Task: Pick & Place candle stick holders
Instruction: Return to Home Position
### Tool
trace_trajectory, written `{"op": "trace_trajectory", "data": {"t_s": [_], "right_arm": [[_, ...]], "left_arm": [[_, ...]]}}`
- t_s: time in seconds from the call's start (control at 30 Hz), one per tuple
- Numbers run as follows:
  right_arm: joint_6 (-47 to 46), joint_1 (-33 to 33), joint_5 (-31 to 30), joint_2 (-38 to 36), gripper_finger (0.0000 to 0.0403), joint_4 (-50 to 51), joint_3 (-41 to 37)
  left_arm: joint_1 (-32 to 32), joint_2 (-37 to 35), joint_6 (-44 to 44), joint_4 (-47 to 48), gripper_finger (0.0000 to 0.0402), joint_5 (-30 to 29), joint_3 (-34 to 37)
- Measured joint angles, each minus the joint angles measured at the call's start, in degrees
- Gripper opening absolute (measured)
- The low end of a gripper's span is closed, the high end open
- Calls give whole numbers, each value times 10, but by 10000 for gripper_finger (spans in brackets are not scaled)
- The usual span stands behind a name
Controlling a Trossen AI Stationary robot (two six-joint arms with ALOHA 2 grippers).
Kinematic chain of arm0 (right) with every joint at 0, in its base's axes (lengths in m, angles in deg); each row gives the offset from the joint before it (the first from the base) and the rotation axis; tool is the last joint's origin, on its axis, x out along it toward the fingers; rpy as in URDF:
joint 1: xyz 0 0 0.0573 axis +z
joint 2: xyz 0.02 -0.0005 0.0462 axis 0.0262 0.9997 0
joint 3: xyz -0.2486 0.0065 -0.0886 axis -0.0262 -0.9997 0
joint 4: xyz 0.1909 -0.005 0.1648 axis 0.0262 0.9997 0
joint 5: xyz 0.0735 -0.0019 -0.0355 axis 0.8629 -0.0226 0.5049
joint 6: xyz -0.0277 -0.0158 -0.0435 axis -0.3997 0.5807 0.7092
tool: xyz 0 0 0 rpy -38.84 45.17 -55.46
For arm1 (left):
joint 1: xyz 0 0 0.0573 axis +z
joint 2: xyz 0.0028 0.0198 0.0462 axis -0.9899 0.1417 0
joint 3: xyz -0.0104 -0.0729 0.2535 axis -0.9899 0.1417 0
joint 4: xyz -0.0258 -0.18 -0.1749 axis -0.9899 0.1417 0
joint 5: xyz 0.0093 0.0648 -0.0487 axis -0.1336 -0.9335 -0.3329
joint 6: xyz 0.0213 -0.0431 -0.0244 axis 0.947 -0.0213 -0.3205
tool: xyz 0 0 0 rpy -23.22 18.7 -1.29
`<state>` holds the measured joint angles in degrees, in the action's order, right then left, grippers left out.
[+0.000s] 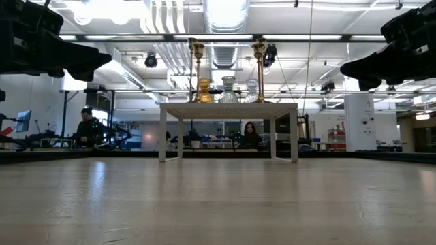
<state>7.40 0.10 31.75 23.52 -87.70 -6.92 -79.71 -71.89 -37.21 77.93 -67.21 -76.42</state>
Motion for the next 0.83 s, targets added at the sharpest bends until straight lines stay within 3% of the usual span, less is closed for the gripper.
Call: {"op": "trace_trajectory", "data": {"t_s": [0.83], "right_arm": [[0, 0, 0, 0, 93, 0, 0]], "left_arm": [[0, 0, 0, 0, 197, 0, 0]]}}
